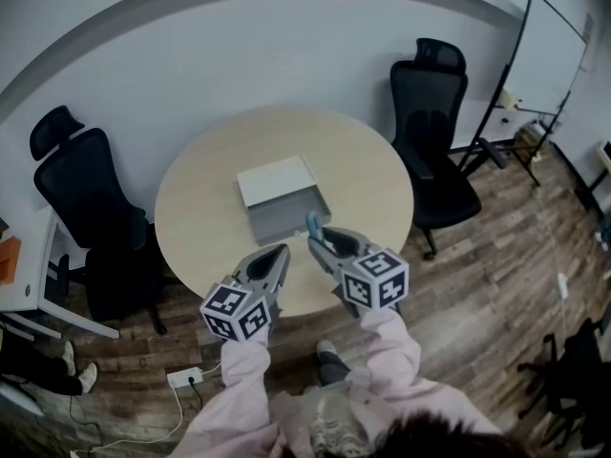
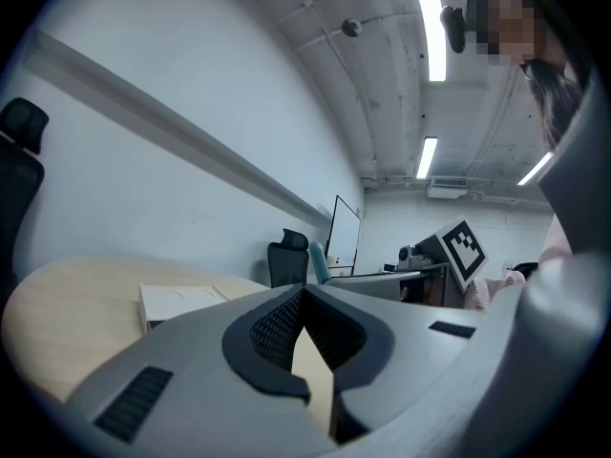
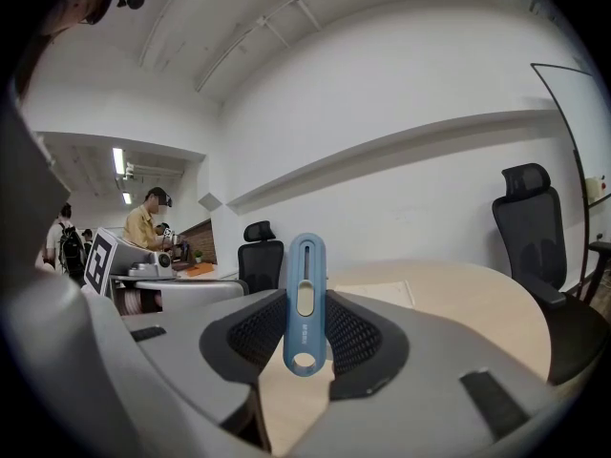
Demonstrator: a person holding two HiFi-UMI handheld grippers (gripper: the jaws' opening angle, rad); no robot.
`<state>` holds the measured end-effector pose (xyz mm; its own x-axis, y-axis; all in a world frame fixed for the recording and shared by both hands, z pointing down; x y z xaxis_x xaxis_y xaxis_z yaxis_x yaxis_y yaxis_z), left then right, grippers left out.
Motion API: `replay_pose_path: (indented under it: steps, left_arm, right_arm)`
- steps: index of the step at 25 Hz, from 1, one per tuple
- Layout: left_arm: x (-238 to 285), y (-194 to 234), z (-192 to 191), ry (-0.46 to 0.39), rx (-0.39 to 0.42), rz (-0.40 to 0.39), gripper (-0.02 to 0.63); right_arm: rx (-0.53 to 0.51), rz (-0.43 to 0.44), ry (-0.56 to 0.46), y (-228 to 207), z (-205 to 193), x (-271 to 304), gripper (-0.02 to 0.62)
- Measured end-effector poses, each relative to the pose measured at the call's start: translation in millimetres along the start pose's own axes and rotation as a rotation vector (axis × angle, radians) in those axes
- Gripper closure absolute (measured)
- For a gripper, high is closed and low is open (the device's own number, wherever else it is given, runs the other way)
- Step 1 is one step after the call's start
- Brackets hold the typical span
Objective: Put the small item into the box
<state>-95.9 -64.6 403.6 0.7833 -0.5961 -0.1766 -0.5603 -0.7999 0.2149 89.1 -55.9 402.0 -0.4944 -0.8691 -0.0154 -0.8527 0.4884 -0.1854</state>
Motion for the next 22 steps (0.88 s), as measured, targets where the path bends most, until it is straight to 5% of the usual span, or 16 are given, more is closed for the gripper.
replay_pose_path:
  steps: [22]
  left_arm:
    - [54,50,-7,0.012,-0.021,0.098,0.597]
  right_arm:
    - [0.009,0.101,0.062,-54,5,72,0.466]
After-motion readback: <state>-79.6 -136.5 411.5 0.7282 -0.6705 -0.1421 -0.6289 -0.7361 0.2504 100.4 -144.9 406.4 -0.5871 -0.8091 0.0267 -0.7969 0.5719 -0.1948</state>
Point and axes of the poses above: the fingertips, and each gripper's own axes: x forward along the fingers, y to its left, z out of its top, the point moved 9 cm from there along -x, backward along the fingers, and after that the axes turned 14 degrees about -y, right-handed, at the moved point
